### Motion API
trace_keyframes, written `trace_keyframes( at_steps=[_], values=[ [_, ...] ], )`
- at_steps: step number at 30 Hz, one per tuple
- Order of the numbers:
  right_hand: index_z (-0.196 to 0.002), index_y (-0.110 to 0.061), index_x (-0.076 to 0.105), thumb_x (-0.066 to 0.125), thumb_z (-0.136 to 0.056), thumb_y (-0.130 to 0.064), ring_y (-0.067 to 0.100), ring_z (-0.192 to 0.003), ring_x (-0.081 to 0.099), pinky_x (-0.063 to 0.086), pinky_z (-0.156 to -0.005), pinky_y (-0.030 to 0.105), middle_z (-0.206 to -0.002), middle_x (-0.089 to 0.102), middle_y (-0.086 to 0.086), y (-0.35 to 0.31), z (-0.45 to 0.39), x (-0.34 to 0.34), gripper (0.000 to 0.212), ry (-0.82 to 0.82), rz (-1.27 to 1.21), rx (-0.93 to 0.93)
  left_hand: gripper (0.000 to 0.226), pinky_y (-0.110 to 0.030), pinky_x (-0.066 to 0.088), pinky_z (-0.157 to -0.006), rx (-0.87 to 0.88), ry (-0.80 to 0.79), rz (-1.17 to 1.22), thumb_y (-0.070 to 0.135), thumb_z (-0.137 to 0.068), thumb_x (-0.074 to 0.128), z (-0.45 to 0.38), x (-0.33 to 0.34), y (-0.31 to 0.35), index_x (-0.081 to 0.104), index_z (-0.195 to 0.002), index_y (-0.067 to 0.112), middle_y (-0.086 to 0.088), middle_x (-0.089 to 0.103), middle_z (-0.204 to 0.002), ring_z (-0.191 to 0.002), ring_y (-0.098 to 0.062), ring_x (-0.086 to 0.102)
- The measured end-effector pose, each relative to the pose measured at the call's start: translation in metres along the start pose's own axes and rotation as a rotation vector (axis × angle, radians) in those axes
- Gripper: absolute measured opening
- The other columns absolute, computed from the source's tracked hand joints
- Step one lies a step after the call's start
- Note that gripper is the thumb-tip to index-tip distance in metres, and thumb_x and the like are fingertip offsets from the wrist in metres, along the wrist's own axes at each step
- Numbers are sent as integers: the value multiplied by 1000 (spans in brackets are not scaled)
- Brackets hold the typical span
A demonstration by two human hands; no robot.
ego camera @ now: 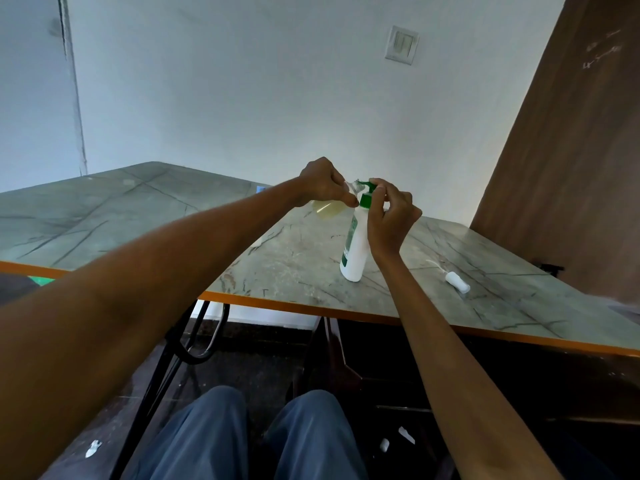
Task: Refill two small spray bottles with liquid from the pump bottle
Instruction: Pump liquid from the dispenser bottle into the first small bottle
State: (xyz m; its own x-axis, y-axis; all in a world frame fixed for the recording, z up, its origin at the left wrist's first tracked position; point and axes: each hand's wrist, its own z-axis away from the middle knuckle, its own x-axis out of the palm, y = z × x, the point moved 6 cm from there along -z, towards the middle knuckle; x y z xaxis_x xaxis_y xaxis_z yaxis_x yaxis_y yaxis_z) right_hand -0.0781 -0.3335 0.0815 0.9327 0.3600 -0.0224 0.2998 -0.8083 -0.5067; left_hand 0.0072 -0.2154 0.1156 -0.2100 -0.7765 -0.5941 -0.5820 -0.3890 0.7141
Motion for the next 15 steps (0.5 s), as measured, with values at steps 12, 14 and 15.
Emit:
trace_keyframes(
  at_steps=[12, 14, 15],
  values=[
    [-93, -18, 72, 33, -88, -32, 16, -79, 59, 35, -80, 33, -87, 73, -5, -5, -1, -2, 42, -9, -47, -16, 36, -18, 39, -58, 17, 9, -2, 23, -64, 83, -2, -2, 2, 74, -94, 6, 0, 64, -89, -85, -13, 53],
    [-94, -18, 72, 32, -89, -33, 16, -77, 57, 32, -79, 31, -84, 73, -4, -3, 2, -4, 43, -13, -26, -10, 36, -17, 39, -58, 20, 4, 7, 22, -64, 83, -1, 0, 2, 74, -94, 5, 0, 64, -88, -83, -12, 53],
    [-94, -18, 72, 31, -88, -34, 15, -77, 57, 31, -79, 31, -83, 72, -4, -2, 2, -4, 44, -22, -20, 0, 36, -17, 39, -57, 24, 9, 9, 22, -63, 83, 0, 0, 2, 74, -94, 5, 0, 64, -87, -82, -12, 53]
  ],
)
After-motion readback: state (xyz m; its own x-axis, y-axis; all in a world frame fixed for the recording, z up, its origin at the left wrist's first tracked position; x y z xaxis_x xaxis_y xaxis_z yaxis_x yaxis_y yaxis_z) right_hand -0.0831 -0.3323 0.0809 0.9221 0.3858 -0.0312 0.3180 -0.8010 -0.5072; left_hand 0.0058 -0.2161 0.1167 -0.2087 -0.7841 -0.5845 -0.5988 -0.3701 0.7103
